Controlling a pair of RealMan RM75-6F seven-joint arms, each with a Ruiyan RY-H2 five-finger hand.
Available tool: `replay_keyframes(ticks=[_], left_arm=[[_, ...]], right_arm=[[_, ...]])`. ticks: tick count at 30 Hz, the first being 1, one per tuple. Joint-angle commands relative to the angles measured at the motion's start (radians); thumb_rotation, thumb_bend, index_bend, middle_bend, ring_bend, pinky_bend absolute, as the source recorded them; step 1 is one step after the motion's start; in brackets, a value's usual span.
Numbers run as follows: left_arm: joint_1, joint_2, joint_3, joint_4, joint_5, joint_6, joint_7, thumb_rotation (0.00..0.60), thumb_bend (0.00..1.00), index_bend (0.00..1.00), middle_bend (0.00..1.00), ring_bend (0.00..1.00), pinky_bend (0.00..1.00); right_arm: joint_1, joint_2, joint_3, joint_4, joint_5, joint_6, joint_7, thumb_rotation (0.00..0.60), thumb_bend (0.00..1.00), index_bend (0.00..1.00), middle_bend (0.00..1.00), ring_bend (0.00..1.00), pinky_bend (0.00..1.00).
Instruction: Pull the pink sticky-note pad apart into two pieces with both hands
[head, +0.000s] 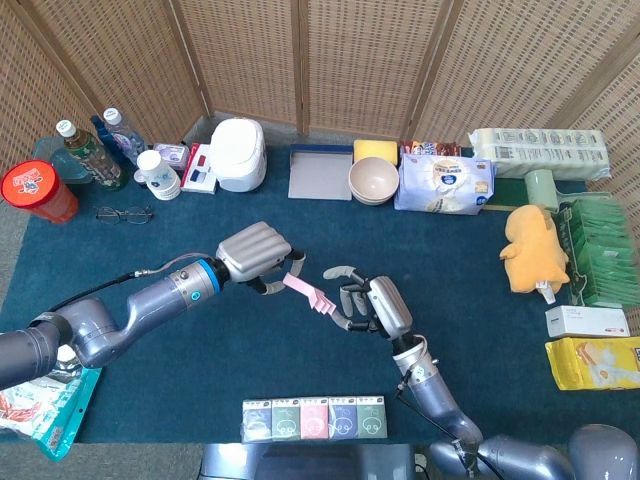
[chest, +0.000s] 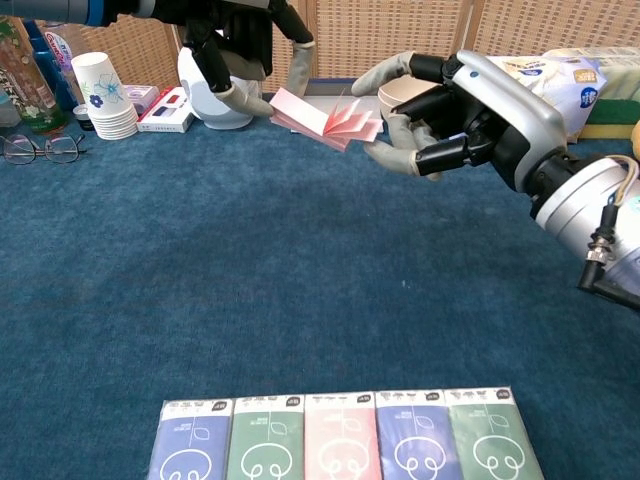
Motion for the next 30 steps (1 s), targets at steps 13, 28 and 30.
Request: replay_keyframes(ticks=[13, 28, 30], left_arm=[[-0.006, -0.022, 0.004, 0.022, -0.014, -0.015, 0.011, 0.6, 0.35, 0.69, 0.93, 0.99, 0.95], [-0.012, -0.036, 0.0, 0.03, -0.021, -0.019, 0.009, 0.6, 0.35, 0.68, 0.93, 0.99, 0.95], [-0.012, -0.038, 0.0, 0.031, -0.021, -0.018, 0.01, 0.6, 0.35, 0.68, 0.93, 0.99, 0.95]], right_arm=[[0.008, -0.005, -0.005, -0.009, -0.005, 0.01, -0.002, 0.6, 0.34, 0.41, 0.83, 0.88, 0.76], [0.021, -0.009, -0.008, -0.02, -0.003, 0.0, -0.014, 0.6, 0.34, 0.45, 0.83, 0.88, 0.76], [0.022, -0.009, -0.009, -0.02, -0.002, -0.001, -0.017, 0.6, 0.34, 0.46, 0.83, 0.89, 0.76]])
